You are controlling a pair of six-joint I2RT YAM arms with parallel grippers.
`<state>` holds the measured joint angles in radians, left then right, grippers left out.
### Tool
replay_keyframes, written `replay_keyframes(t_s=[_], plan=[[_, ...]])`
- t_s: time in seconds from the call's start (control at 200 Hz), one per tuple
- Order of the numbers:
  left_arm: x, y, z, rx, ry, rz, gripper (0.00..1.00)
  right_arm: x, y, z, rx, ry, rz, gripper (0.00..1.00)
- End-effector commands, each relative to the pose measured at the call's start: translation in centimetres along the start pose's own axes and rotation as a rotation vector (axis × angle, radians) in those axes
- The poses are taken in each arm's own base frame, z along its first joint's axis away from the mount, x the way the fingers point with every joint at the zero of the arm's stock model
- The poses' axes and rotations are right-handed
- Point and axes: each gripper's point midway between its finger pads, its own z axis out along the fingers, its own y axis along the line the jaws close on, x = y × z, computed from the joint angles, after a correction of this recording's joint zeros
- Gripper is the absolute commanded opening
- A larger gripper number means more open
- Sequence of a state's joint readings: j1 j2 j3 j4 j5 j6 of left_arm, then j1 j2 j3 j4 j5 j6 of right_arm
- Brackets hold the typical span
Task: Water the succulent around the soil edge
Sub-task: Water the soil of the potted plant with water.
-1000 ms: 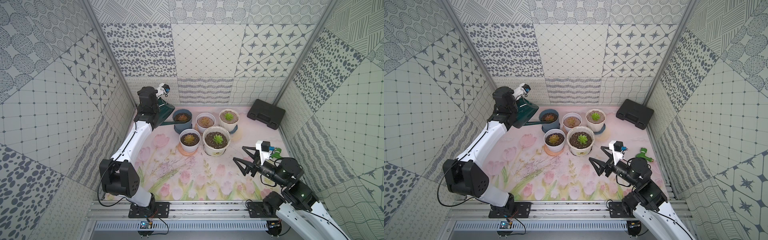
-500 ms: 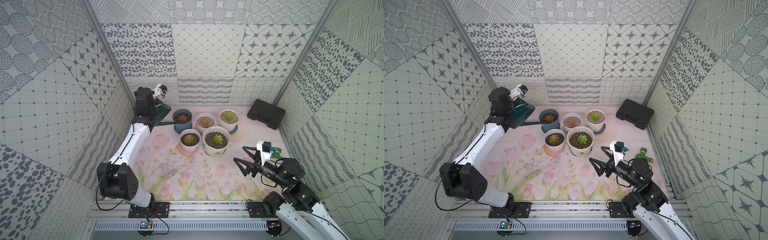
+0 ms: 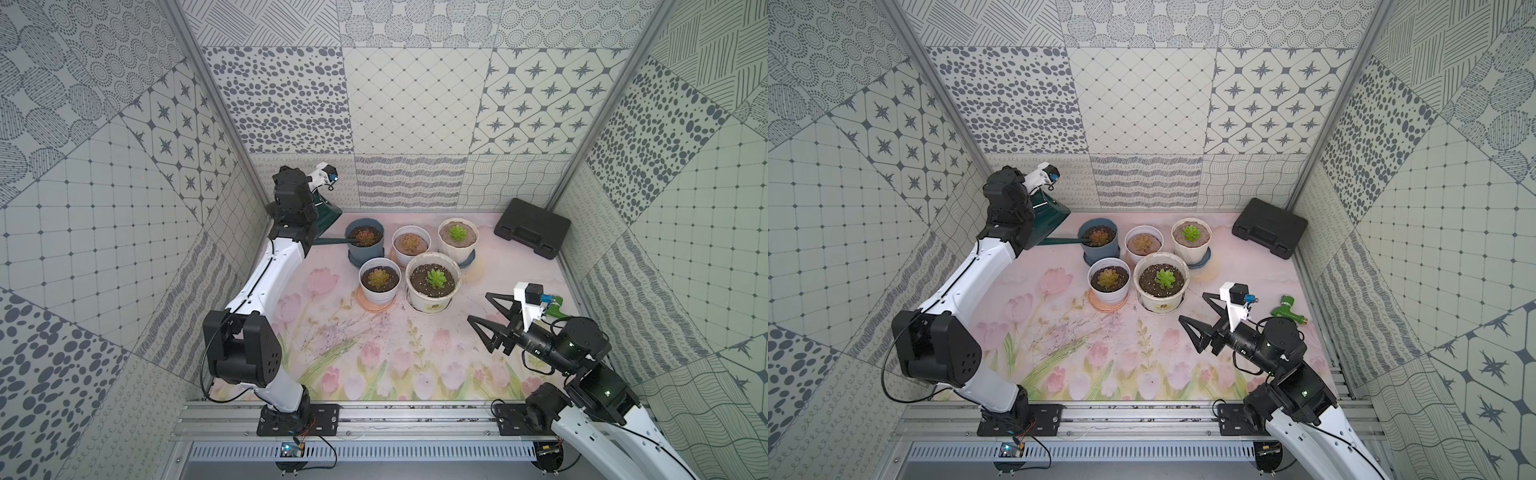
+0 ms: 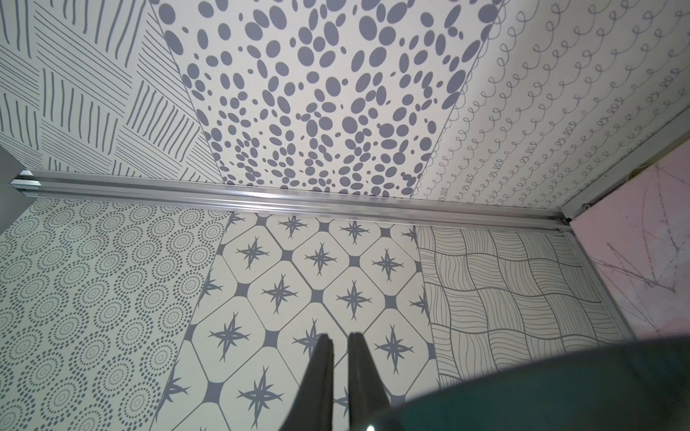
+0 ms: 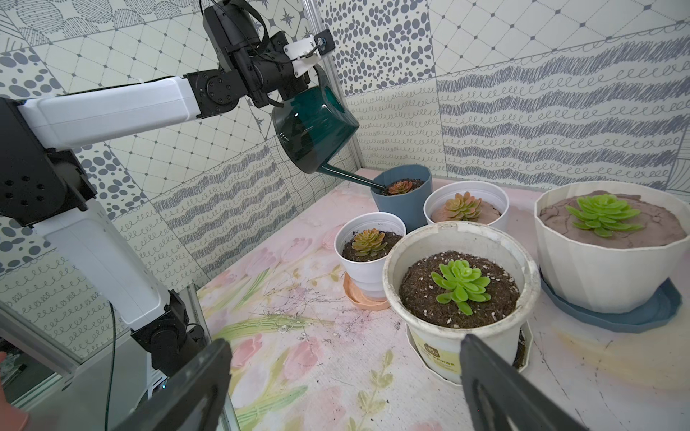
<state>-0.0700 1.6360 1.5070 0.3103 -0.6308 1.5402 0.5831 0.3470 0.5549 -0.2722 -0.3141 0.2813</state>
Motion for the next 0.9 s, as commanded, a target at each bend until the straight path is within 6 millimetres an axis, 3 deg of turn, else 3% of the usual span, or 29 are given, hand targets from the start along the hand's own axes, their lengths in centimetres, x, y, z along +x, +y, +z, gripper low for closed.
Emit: replay_keyframes(t_s=[0.0,0.325,0.89], plan=[[-0.4,2.2,0.7,-0.102,-0.010,0.091,0.00,-0.5,0.1,0.2,-0.009,-0.025,-0.008,0.97],[0.4,5.2,1.5,-0.171,-0.004,0.020,0.00,-0.3,-0.1,0.7,-0.004,-0.013,-0.005,0.97],[-2.2,4.4,3.0,-0.176,-0.007,-0.025,0.00,-0.1,-0.4,0.9,0.008,-0.003,-0.006,0.97]])
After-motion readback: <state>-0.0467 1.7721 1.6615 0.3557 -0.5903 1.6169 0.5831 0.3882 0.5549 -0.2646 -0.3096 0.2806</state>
